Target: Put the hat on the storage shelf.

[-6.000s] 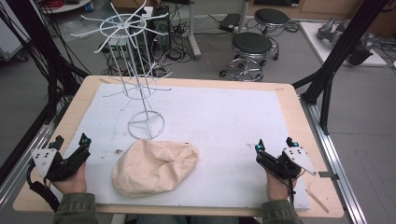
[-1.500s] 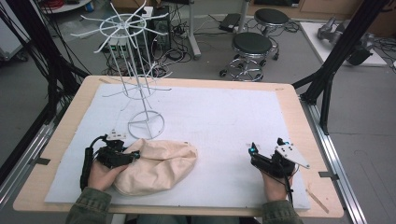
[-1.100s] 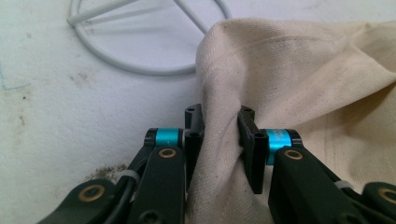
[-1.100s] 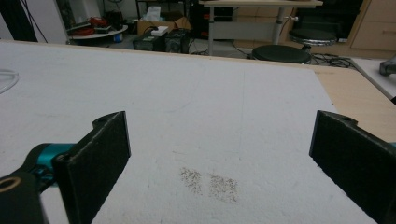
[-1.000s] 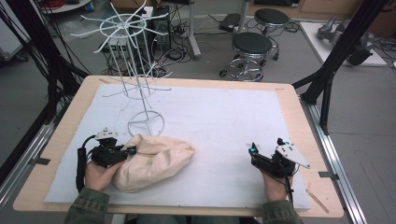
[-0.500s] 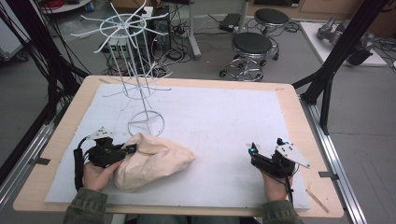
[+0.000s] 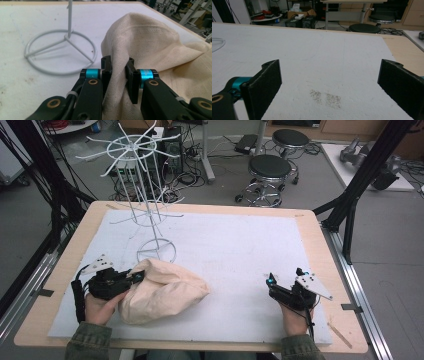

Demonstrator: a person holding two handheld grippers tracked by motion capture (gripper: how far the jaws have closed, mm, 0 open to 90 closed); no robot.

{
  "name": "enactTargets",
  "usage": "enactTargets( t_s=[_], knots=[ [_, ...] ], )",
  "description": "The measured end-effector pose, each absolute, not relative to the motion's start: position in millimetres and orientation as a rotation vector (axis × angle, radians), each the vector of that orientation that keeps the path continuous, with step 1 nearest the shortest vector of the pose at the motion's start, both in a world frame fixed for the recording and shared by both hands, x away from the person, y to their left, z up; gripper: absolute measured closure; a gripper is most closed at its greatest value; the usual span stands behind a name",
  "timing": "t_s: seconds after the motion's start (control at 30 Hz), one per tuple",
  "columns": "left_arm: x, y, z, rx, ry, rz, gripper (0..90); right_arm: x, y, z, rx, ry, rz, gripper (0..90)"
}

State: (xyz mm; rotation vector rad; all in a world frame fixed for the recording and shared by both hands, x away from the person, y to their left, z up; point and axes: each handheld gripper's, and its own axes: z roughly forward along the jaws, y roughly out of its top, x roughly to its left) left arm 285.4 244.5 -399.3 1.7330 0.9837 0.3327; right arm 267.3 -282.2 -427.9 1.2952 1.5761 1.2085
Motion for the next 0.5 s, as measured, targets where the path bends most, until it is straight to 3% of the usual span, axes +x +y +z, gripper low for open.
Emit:
enactTargets(
  t_s=[0.33, 0.5],
  knots=[
    [274.6, 244.6, -382.5, 1.666, 0.906, 0.379, 78.8, 267.8, -282.4, -428.1, 1.291, 1.576, 1.208, 4.3],
    [270.9, 244.7, -375.0, 1.652, 0.842, 0.343, 78.7, 267.3, -282.3, -427.9, 1.295, 1.575, 1.21, 4.3]
  ],
)
